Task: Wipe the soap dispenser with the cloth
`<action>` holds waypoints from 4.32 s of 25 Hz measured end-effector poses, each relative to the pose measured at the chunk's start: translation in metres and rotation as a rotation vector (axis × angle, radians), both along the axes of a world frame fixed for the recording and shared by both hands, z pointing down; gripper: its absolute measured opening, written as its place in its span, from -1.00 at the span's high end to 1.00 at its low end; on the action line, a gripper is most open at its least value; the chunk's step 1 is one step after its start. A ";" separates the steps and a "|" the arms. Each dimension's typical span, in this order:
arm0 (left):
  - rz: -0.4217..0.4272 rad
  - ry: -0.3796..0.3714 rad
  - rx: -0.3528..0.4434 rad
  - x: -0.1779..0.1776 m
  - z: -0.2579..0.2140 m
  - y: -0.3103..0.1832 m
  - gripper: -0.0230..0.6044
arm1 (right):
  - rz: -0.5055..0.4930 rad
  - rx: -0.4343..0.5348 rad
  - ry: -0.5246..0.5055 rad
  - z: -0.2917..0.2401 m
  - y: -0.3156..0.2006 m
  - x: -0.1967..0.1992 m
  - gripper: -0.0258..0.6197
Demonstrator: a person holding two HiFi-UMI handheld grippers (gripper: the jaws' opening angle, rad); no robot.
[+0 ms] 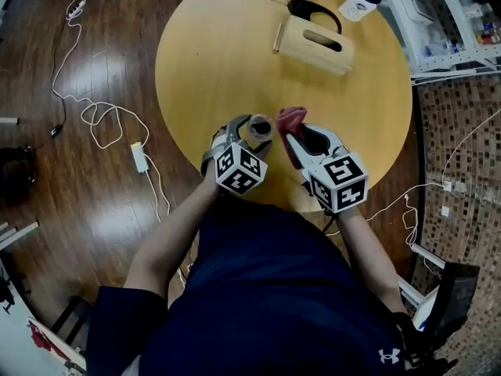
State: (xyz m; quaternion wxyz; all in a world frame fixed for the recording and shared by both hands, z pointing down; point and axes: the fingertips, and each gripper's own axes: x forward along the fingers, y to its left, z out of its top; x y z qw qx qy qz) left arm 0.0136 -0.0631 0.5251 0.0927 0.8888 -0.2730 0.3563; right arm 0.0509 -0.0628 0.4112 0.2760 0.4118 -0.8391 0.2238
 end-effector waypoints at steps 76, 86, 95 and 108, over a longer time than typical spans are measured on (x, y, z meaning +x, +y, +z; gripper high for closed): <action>0.077 0.016 -0.104 0.004 -0.019 0.010 -0.27 | 0.043 -0.289 0.134 0.073 0.003 -0.001 0.63; 0.390 0.004 -0.087 0.011 -0.017 0.017 -0.07 | 0.040 -0.272 0.120 0.072 -0.021 -0.005 0.63; 0.193 -0.002 -0.087 0.013 -0.015 0.023 -0.07 | 0.058 -0.318 0.114 0.074 0.007 0.001 0.63; 0.253 -0.020 -0.101 0.003 -0.018 0.027 -0.14 | 0.083 -0.320 0.091 0.074 0.009 0.005 0.64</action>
